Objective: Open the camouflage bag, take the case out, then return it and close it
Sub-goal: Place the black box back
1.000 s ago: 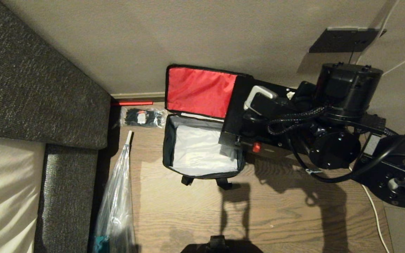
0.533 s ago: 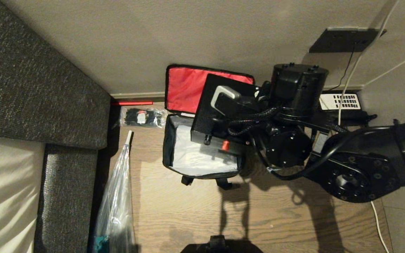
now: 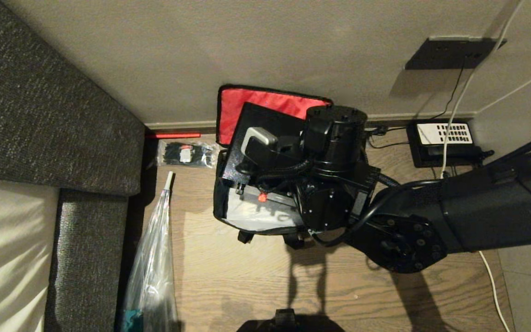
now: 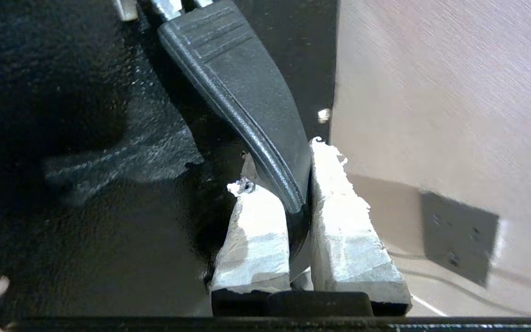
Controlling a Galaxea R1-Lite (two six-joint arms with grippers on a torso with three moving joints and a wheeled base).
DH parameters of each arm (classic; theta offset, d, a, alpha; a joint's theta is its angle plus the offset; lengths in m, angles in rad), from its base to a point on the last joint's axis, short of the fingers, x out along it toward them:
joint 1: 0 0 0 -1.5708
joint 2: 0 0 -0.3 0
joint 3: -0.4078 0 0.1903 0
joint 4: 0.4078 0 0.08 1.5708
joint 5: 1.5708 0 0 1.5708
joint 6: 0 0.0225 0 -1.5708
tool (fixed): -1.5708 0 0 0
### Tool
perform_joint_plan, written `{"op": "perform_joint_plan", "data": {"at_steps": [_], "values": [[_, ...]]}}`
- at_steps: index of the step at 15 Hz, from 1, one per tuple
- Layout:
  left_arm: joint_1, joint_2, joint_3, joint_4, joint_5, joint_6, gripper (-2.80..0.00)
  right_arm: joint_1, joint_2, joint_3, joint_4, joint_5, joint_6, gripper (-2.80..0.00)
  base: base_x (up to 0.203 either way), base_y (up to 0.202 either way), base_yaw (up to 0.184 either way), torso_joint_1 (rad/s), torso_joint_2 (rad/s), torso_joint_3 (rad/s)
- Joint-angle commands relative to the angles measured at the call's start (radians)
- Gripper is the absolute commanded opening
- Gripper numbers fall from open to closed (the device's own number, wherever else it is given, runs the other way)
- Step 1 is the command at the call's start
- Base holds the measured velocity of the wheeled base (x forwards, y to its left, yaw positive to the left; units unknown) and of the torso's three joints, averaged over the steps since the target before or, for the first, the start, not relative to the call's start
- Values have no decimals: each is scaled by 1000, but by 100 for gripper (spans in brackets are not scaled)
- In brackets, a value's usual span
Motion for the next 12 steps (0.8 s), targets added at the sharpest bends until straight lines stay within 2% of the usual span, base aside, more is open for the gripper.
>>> {"op": "perform_joint_plan", "data": {"at_steps": [1,3,5,12], "values": [[0,-2,3,0,0,-1,-280,0,61,-14,-31,0,-9,-280,0,0,0,0,0,0],[0,-2,3,0,0,-1,-280,-1,89,-27,-45,37,-8,-280,0,0,0,0,0,0],[0,-2,3,0,0,-1,-280,-1,100,-36,-38,143,1,-280,0,0,0,0,0,0],[1,-2,3,0,0,-1,-280,-7,151,-112,-49,206,3,-280,0,0,0,0,0,0]]}}
